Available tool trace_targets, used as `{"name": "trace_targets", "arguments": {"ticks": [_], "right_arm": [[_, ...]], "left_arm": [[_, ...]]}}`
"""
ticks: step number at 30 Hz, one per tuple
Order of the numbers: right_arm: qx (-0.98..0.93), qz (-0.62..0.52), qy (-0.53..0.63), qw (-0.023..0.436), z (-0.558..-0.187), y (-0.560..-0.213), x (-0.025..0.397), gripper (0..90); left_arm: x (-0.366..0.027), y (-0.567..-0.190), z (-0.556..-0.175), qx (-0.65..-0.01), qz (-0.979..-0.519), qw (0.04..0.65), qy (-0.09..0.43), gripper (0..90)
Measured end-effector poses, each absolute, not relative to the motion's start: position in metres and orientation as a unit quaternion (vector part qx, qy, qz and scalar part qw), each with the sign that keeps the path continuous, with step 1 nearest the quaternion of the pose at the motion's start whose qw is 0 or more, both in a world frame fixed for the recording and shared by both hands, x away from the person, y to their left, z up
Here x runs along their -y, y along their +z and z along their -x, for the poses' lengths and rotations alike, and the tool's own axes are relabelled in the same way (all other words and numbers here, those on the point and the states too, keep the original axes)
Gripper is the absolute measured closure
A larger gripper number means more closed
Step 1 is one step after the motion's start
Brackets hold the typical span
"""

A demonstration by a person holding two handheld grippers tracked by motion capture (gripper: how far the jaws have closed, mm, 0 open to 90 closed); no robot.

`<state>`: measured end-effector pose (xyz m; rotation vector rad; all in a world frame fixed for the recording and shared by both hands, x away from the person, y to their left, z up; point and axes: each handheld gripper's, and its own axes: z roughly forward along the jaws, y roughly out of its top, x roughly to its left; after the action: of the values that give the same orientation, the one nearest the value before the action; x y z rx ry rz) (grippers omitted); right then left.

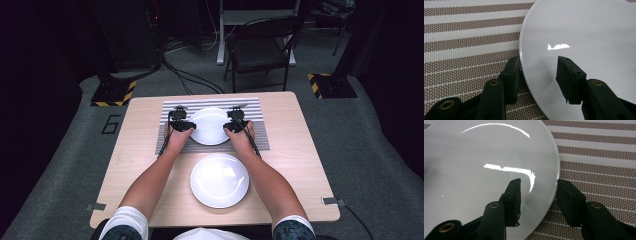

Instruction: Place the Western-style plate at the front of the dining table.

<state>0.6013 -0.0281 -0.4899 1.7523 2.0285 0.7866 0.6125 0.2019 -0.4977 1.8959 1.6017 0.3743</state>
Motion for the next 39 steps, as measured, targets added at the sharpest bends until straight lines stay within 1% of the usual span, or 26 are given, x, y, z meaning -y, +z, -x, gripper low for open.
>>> {"name": "trace_targets", "arguments": {"ticks": [12,14,31,39], "right_arm": [[-0.712,-0.621,0.284,0.165,-0.598,-0.485,0.032,53.3],[-0.711,-0.620,0.286,0.169,-0.597,-0.484,0.033,52.9],[-0.718,-0.600,0.310,0.169,-0.581,-0.466,0.035,52.1],[-0.714,-0.601,0.319,0.168,-0.576,-0.465,0.040,51.7]], "left_arm": [[-0.206,-0.491,-0.608,-0.601,-0.719,0.321,0.138,53.4],[-0.207,-0.489,-0.607,-0.602,-0.718,0.321,0.136,53.4],[-0.219,-0.481,-0.595,-0.593,-0.722,0.325,0.148,52.9],[-0.223,-0.475,-0.589,-0.586,-0.726,0.326,0.153,52.8]]}}
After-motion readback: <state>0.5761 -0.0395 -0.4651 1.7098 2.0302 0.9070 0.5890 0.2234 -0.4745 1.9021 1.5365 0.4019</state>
